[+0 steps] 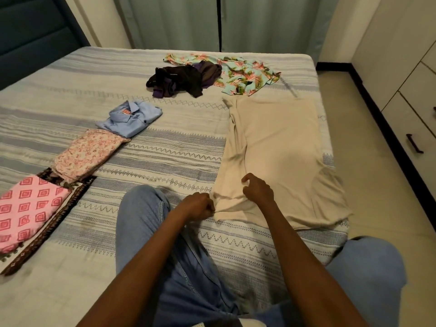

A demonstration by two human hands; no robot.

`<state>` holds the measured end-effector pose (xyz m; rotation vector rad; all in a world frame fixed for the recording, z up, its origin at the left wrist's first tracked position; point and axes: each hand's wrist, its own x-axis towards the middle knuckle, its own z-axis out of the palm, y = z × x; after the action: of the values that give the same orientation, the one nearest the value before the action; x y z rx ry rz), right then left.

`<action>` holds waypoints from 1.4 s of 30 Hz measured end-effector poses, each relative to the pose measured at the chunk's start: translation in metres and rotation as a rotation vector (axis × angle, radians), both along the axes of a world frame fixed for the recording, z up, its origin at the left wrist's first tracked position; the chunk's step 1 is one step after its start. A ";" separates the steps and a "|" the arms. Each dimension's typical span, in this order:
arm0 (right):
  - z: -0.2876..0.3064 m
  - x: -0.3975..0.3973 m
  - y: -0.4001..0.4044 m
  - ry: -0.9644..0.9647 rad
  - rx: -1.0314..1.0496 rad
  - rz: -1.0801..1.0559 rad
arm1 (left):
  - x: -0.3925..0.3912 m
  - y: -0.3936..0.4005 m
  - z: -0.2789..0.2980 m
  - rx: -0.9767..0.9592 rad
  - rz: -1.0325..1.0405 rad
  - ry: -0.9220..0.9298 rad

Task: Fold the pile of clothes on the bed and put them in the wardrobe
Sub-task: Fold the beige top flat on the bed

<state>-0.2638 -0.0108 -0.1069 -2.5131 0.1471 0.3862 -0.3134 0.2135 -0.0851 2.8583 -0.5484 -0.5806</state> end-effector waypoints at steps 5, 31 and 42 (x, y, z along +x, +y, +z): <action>-0.004 0.006 0.000 -0.101 -0.043 -0.032 | 0.010 -0.007 0.005 0.064 0.008 -0.099; 0.035 0.307 -0.033 -0.183 -0.020 0.101 | 0.331 -0.062 0.026 -0.580 0.547 -0.157; -0.010 0.452 0.000 -0.277 -0.040 0.124 | 0.518 -0.041 -0.022 -0.135 0.340 -0.238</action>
<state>0.1881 -0.0110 -0.1172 -2.5923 -0.1116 0.0811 0.2043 0.1722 -0.1066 2.8135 -0.1183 -0.1426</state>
